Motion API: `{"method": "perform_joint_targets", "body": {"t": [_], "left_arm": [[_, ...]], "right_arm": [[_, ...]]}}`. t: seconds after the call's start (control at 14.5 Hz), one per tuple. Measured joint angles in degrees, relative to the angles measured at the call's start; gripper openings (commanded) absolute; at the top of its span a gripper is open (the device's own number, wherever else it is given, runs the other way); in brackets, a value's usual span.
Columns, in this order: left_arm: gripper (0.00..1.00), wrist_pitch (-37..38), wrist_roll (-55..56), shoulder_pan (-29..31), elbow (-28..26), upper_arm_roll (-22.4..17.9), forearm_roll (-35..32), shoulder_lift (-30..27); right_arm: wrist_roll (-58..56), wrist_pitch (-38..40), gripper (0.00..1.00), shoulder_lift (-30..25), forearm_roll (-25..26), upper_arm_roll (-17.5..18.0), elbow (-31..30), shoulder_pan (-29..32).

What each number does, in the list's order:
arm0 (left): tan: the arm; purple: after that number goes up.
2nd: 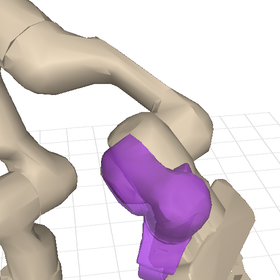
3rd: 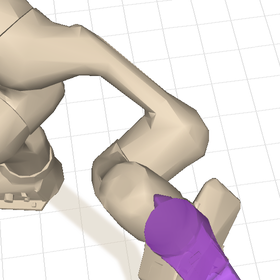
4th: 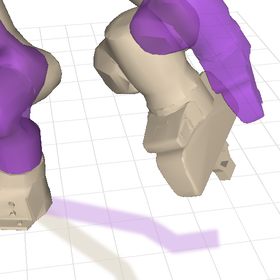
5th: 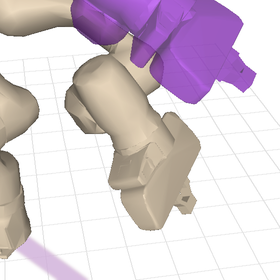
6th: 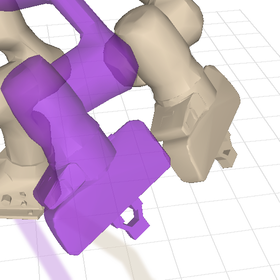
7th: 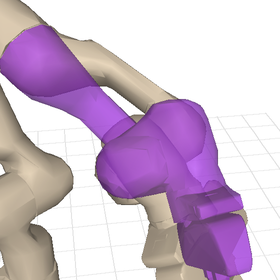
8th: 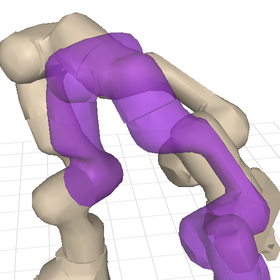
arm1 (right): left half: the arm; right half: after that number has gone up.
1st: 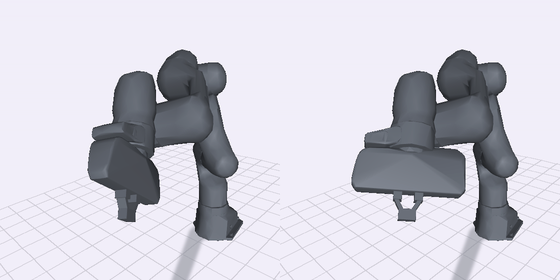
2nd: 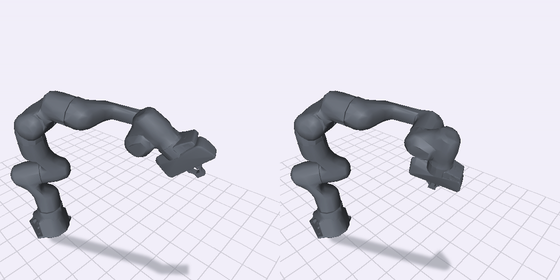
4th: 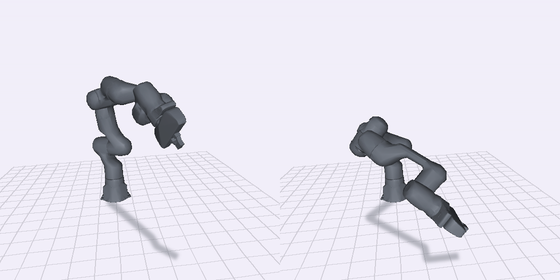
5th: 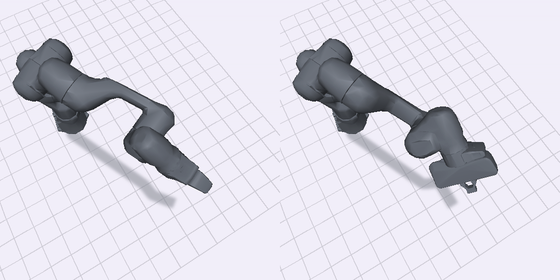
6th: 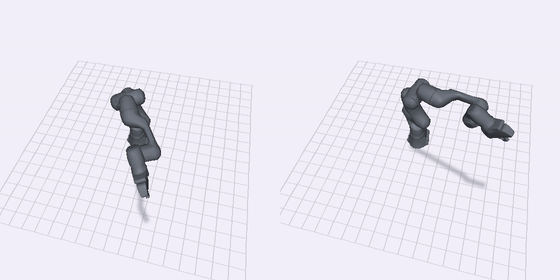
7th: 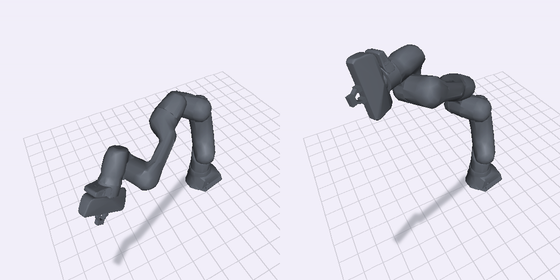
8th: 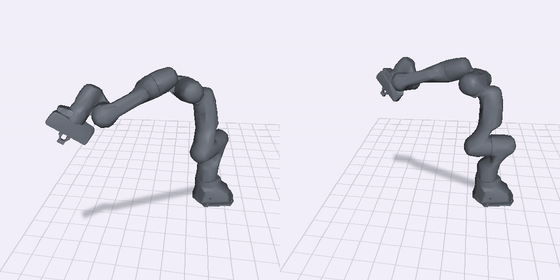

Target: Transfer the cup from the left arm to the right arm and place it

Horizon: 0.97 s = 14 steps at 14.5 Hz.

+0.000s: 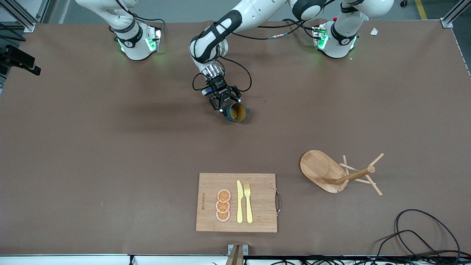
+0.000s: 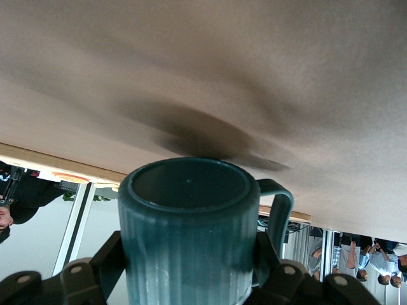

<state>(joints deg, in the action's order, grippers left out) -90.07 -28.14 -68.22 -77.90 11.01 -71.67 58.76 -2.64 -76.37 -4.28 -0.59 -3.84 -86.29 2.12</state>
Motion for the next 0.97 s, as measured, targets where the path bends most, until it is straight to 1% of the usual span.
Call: {"method": "perform_joint_targets", "body": {"t": [0.14, 0.21, 0.28, 0.69, 0.97], "left_arm": [[0.64, 0.00, 0.03, -0.01, 0.03, 0.00, 0.00, 0.02], [0.70, -0.01, 0.05, -0.03, 0.05, 0.01, 0.00, 0.02], [0.99, -0.02, 0.07, -0.07, 0.06, 0.01, 0.00, 0.03], [1.00, -0.78, 1.17, -0.74, 0.22, 0.11, 0.00, 0.75], [1.00, -0.79, 1.53, -0.80, 0.81, 0.15, 0.00, 1.46]], "right_arm": [[0.01, -0.02, 1.00, 0.03, -0.03, -0.01, 0.14, 0.99], [0.01, -0.02, 1.00, 0.14, -0.05, -0.01, 0.13, 1.48], [0.01, -0.02, 1.00, 0.32, -0.07, -0.01, 0.10, 1.75], [0.00, -0.32, 1.00, 1.14, -0.12, 0.25, 0.07, 1.83], [-0.01, -3.23, 1.00, 3.12, -0.12, 0.25, -0.01, 1.84]]}}
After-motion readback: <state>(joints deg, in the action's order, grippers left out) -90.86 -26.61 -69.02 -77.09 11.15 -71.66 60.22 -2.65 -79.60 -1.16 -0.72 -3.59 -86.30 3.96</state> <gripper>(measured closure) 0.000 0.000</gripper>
